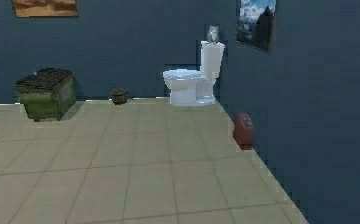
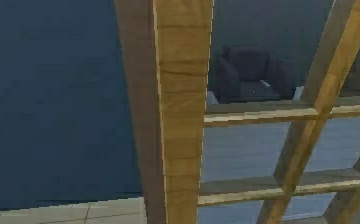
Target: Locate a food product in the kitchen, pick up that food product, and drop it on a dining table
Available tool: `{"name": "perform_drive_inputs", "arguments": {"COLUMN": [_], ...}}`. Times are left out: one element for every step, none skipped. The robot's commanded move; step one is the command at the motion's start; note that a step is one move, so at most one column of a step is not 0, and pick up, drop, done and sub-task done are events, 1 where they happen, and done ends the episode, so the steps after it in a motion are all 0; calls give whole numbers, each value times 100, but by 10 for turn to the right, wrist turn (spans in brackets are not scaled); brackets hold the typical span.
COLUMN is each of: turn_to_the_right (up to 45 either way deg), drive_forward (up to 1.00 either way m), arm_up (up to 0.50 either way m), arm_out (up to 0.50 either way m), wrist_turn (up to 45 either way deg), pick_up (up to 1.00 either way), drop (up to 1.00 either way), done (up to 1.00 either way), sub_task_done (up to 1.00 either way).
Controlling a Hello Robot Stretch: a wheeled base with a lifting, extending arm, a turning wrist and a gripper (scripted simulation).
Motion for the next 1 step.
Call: {"name": "perform_drive_inputs", "arguments": {"turn_to_the_right": [-330], "drive_forward": [0], "arm_up": [0], "arm_out": [0], "wrist_turn": [0], "pick_up": [0], "drop": [0], "done": [0], "sub_task_done": [0]}}
